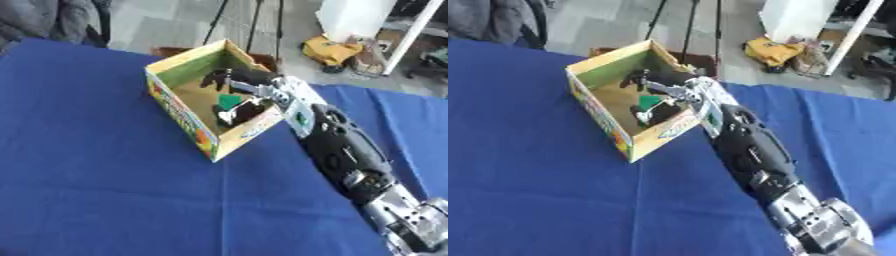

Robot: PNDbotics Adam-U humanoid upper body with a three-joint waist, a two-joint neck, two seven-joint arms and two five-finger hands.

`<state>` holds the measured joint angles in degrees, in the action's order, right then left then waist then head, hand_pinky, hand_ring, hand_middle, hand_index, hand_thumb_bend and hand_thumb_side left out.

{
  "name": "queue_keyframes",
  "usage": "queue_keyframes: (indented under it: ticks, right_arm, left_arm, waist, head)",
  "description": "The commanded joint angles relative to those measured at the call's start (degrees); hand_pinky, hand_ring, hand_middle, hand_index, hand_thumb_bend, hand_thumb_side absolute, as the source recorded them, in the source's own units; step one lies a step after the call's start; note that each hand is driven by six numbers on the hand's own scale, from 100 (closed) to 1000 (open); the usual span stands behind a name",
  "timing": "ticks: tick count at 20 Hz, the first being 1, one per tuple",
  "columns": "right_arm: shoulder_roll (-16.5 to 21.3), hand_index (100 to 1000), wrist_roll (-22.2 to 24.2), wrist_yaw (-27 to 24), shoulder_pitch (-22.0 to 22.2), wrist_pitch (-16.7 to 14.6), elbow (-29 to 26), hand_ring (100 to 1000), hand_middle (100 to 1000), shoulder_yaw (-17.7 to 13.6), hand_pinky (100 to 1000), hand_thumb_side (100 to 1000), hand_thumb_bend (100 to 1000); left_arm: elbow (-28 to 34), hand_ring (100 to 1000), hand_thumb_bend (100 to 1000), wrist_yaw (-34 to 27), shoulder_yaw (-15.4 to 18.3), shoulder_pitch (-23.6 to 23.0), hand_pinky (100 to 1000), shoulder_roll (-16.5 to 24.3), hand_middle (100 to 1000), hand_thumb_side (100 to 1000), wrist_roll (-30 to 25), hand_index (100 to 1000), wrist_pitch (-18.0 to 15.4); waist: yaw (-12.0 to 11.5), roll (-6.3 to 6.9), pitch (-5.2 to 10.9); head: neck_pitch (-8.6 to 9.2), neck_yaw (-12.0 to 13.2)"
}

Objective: Pick up objects on the table and place them in the box.

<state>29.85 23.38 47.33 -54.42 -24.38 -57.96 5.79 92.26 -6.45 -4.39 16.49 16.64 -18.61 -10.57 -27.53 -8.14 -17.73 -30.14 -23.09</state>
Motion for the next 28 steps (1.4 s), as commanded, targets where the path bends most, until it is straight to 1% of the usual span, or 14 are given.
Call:
queue_keyframes:
  ticks: [1,2,3,4,9,13,17,21,25,28]
  right_arm:
    - [0.9,934,-0.1,0.1,-0.9,-0.4,-1.3,836,929,0.0,700,368,100]
    - [0.9,934,-0.2,0.0,-0.8,-0.5,-1.5,836,929,0.0,700,368,100]
    - [0.9,933,-0.3,-0.1,-0.8,-0.6,-1.8,848,932,0.0,715,397,100]
    - [1.0,933,-0.5,-0.2,-0.8,-0.7,-2.1,848,932,0.1,716,381,100]
    - [1.4,932,-1.2,-1.4,-0.7,-1.1,-4.1,845,932,0.2,718,358,100]
    - [1.8,932,-1.9,-2.7,-0.3,-1.3,-6.3,841,931,0.3,716,342,100]
    - [2.4,932,-3.1,-4.9,0.3,-1.3,-9.4,835,930,0.4,713,329,100]
    - [3.8,932,-3.7,-7.6,1.7,-1.2,-13.3,831,930,0.7,711,318,100]
    - [5.5,935,-4.2,-12.6,4.0,-0.5,-17.8,823,930,0.5,707,331,100]
    - [7.0,938,-5.0,-17.4,6.4,0.9,-21.2,815,928,-0.2,703,339,100]
  left_arm:
    - [1.1,546,371,0.0,0.1,0.4,637,0.6,546,1000,-0.2,663,-0.1]
    - [1.1,546,371,0.0,0.1,0.4,637,0.6,546,1000,-0.2,663,-0.1]
    - [1.1,546,372,0.0,0.1,0.4,638,0.6,546,1000,-0.3,663,-0.1]
    - [1.1,546,372,0.0,0.1,0.3,638,0.6,546,1000,-0.3,663,-0.1]
    - [1.0,546,373,-0.1,0.1,0.2,638,0.6,546,1000,-0.3,662,0.0]
    - [0.9,546,376,-0.2,0.2,0.0,638,0.7,546,1000,-0.3,664,0.1]
    - [0.7,546,381,-0.2,0.4,-0.3,638,0.9,545,1000,-0.2,665,0.2]
    - [0.5,546,383,-0.2,0.7,-0.5,638,1.1,545,1000,0.0,665,0.3]
    - [0.4,548,383,-0.2,1.2,-0.9,639,1.5,547,1000,0.6,665,0.4]
    - [0.4,549,381,-0.2,1.6,-1.0,639,1.7,548,1000,1.0,665,0.4]
  waist:
    - [0.2,0.86,1.29]
    - [0.3,0.86,1.33]
    - [0.4,0.88,1.4]
    - [0.6,0.91,1.46]
    - [1.5,1.12,1.96]
    - [2.7,1.33,2.47]
    - [5.0,1.43,3.11]
    - [7.8,1.55,3.82]
    - [10.8,1.67,4.28]
    - [13.2,2.09,4.41]
  head:
    - [0.09,-0.2]
    - [0.07,-0.2]
    - [0.02,-0.2]
    - [-0.03,-0.2]
    - [-0.15,-0.1]
    - [-0.19,-0.1]
    - [-0.19,-0.1]
    - [-0.3,0.4]
    - [-0.29,1.4]
    - [-0.17,2.4]
